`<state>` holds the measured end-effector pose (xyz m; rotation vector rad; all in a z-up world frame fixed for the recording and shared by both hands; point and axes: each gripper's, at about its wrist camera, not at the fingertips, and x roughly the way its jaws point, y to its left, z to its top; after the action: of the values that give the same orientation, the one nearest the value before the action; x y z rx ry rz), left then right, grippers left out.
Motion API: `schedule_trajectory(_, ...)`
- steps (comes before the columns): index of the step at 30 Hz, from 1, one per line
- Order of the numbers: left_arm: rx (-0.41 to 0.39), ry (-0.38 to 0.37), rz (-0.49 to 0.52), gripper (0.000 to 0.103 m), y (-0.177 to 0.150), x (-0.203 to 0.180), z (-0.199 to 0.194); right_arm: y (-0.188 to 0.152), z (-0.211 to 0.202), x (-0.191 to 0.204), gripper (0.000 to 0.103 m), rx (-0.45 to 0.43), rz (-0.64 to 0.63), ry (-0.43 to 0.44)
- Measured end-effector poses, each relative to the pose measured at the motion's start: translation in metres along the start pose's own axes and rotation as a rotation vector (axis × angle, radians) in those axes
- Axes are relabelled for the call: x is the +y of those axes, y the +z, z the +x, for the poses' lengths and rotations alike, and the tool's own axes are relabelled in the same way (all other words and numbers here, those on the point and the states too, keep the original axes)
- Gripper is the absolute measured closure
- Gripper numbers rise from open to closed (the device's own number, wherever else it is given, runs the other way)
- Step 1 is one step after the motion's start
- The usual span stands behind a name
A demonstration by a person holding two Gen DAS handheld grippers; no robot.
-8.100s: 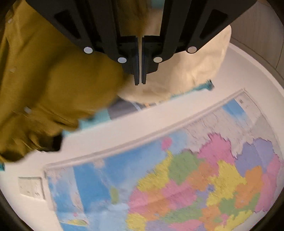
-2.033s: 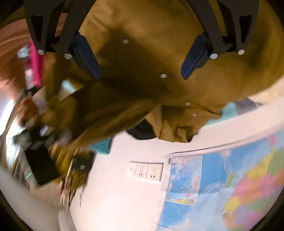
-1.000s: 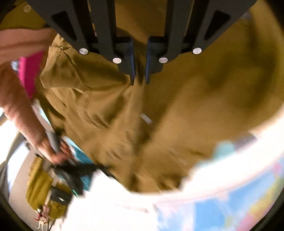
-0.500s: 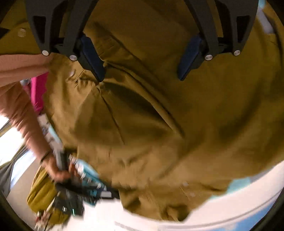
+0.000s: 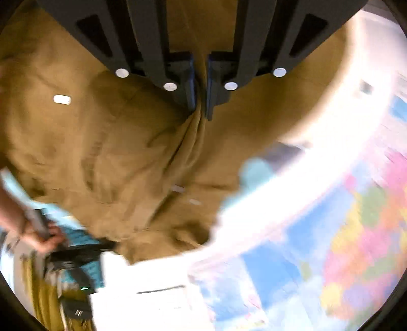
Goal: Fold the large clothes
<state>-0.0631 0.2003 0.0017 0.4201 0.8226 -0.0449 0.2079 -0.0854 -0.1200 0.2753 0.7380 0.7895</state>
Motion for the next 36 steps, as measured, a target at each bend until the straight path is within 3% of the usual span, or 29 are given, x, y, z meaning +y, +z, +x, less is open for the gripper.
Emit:
schedule_trajectory(1,0.019,0.045,0.022,0.074,0.004,0.006,0.009,-0.001,0.005,-0.001,0.101,0.005,0.001,-0.028)
schedule_trajectory(2,0.042,0.069,0.024,0.044,0.006,0.013,0.019,-0.001,0.010,-0.001,0.100,0.008,0.012,-0.038)
schedule_trajectory(4,0.047,0.089,-0.016,0.047,0.004,0.028,0.028,-0.004,0.019,-0.010,0.100,0.015,0.060,-0.046)
schedule_trajectory(6,0.092,0.004,-0.077,0.033,-0.007,0.045,0.035,-0.007,0.026,-0.014,0.100,0.027,0.076,-0.060)
schedule_trajectory(9,0.089,-0.107,-0.180,0.026,-0.029,0.057,0.030,-0.008,0.021,-0.018,0.096,0.027,0.081,-0.063)
schedule_trajectory(10,0.093,-0.129,-0.189,0.024,-0.038,0.054,0.028,-0.009,0.016,-0.019,0.085,0.019,0.086,-0.077)
schedule_trajectory(12,0.092,-0.174,-0.200,0.017,-0.056,0.047,0.028,-0.013,0.002,-0.016,0.072,-0.003,0.084,-0.081)
schedule_trajectory(14,0.126,-0.196,-0.191,0.017,-0.067,0.035,0.037,-0.020,-0.011,-0.006,0.041,-0.018,0.053,-0.051)
schedule_trajectory(16,0.171,-0.184,-0.162,0.028,-0.072,0.022,0.050,-0.036,-0.019,0.014,0.032,0.014,-0.029,-0.015)
schedule_trajectory(17,0.190,-0.171,-0.146,0.049,-0.072,0.018,0.054,-0.044,-0.017,0.027,0.030,0.040,-0.085,-0.023)
schedule_trajectory(19,0.200,-0.155,-0.149,0.066,-0.068,0.017,0.058,-0.060,-0.009,0.045,0.026,0.091,-0.182,-0.070)
schedule_trajectory(20,0.186,-0.168,-0.159,0.077,-0.066,0.020,0.057,-0.065,-0.004,0.048,0.027,0.118,-0.199,-0.084)
schedule_trajectory(21,0.165,-0.167,-0.169,0.078,-0.061,0.025,0.054,-0.069,0.002,0.049,0.031,0.149,-0.216,-0.103)
schedule_trajectory(22,0.147,-0.162,-0.174,0.078,-0.056,0.028,0.050,-0.071,0.004,0.046,0.050,0.156,-0.221,-0.123)
schedule_trajectory(23,0.128,-0.153,-0.176,0.080,-0.050,0.033,0.045,-0.071,0.006,0.040,0.083,0.170,-0.217,-0.163)
schedule_trajectory(24,0.115,-0.146,-0.174,0.080,-0.043,0.036,0.040,-0.069,0.003,0.033,0.091,0.162,-0.202,-0.164)
schedule_trajectory(26,0.084,-0.125,-0.164,0.080,-0.030,0.046,0.031,-0.063,-0.017,0.012,0.095,0.108,-0.112,-0.081)
schedule_trajectory(28,0.067,-0.137,-0.164,0.073,-0.015,0.056,0.024,-0.060,-0.035,-0.001,0.096,0.062,-0.071,-0.069)
schedule_trajectory(30,0.069,-0.091,-0.147,0.048,-0.001,0.062,0.030,-0.060,-0.040,-0.009,0.096,0.052,-0.047,-0.084)
schedule_trajectory(34,0.139,-0.077,-0.150,0.039,0.006,0.070,0.062,-0.069,-0.034,-0.022,0.095,0.075,-0.016,-0.133)
schedule_trajectory(36,0.198,-0.108,-0.222,0.034,-0.001,0.077,0.080,-0.071,-0.032,-0.018,0.087,0.075,-0.023,-0.170)
